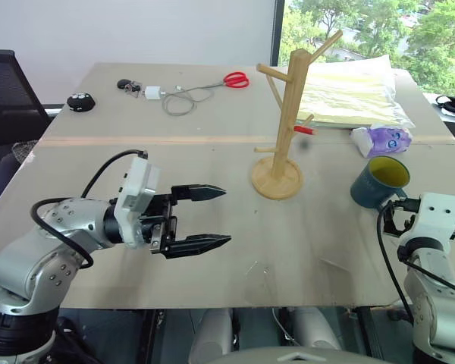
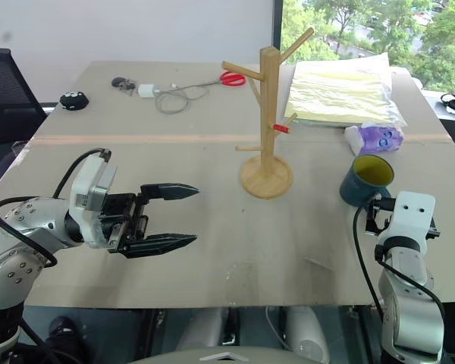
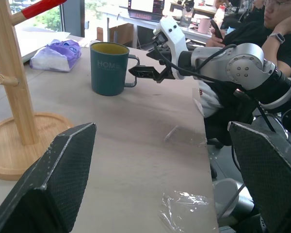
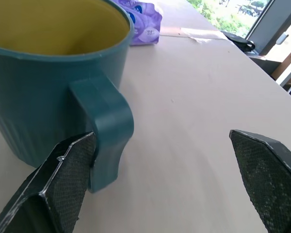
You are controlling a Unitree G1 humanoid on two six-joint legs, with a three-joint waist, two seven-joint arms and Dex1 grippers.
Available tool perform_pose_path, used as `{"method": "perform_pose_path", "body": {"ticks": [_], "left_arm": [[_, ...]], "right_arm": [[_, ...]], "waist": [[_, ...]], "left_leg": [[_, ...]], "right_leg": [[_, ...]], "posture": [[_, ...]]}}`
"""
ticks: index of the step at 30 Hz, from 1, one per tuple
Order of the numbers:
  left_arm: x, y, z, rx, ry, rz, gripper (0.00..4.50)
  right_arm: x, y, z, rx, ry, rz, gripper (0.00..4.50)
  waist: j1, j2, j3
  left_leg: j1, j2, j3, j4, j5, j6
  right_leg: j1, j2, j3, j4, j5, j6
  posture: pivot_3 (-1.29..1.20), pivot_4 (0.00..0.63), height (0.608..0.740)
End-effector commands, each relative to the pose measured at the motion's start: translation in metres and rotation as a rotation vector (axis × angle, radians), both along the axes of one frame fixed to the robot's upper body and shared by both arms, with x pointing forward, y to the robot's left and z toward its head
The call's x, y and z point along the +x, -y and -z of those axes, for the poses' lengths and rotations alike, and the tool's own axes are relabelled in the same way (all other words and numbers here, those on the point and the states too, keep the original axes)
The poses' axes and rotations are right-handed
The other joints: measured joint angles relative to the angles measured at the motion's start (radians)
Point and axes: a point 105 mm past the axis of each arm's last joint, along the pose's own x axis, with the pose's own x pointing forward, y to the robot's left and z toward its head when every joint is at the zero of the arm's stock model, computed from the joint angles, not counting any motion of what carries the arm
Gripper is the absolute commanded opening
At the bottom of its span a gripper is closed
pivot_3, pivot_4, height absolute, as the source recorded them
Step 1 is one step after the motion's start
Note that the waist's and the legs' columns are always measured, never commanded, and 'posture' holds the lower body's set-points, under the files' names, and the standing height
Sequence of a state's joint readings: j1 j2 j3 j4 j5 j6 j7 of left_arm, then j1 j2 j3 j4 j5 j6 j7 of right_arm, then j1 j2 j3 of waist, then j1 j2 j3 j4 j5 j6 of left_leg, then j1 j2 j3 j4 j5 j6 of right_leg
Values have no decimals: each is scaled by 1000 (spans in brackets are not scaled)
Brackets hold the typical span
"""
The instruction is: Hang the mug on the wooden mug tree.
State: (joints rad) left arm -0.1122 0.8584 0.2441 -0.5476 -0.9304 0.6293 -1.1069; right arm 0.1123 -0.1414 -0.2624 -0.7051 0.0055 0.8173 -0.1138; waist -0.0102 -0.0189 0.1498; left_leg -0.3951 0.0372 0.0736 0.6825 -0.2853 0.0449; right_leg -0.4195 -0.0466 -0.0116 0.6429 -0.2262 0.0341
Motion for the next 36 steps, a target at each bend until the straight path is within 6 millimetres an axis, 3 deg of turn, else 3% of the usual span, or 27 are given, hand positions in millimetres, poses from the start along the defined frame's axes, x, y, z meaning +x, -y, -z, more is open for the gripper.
{"method": "perform_pose_path", "body": {"ticks": [1, 11, 14, 20, 22, 29, 32, 36], "left_arm": [[-3, 5, -8, -5, 52, 13, 4500], [-1, 5, -7, -7, 56, -4, 4500], [-1, 4, -7, -6, 58, -10, 4500], [0, 1, -9, -3, 67, -30, 4500], [0, 0, -9, -3, 68, -36, 4500], [1, -2, -9, -20, 69, -61, 4500], [3, -4, -9, -32, 69, -75, 4500], [11, -9, -10, -64, 121, -145, 4500]], "right_arm": [[-4, 10, -5, -40, 0, 38, 4464], [0, 9, 5, -12, -18, 37, 4464], [4, 10, 7, -3, -15, 39, 3599], [13, 11, 8, 13, 5, 26, 618], [16, 14, 6, 10, 18, 17, 75], [24, 21, -6, 7, 84, -81, 75], [27, 15, -15, 31, 131, -181, 75], [27, -4, -48, 49, 242, -453, 75]], "waist": [[-1, 0, 0], [-1, 0, 0], [-1, 0, 0], [-2, 0, 0], [-2, 0, 0], [-2, 0, 0], [-2, 0, 0], [-2, 2, 1]], "left_leg": [[0, 0, 0, 0, 0, 0], [0, 0, 0, 0, 0, 0], [0, 0, 0, 0, 0, 0], [0, 0, 0, 0, 0, 0], [0, 0, 0, 0, 0, 0], [0, 0, 0, 0, 0, 0], [0, 0, 1, 0, 0, 0], [0, 0, 1, 0, -1, 2]], "right_leg": [[0, 0, 0, 0, 0, 0], [0, 0, 0, 0, 0, 0], [0, 0, 0, 0, 0, 0], [0, 0, 0, 0, 0, 0], [0, 0, 0, 0, 0, 0], [0, 0, 1, 0, 0, 0], [0, 0, 1, 0, 0, 0], [0, 0, 1, 0, 0, 0]], "posture": [[0, 150, 740], [0, 150, 740], [0, 150, 740], [0, 150, 740], [0, 150, 740], [0, 150, 740], [0, 150, 740], [0, 150, 740]]}}
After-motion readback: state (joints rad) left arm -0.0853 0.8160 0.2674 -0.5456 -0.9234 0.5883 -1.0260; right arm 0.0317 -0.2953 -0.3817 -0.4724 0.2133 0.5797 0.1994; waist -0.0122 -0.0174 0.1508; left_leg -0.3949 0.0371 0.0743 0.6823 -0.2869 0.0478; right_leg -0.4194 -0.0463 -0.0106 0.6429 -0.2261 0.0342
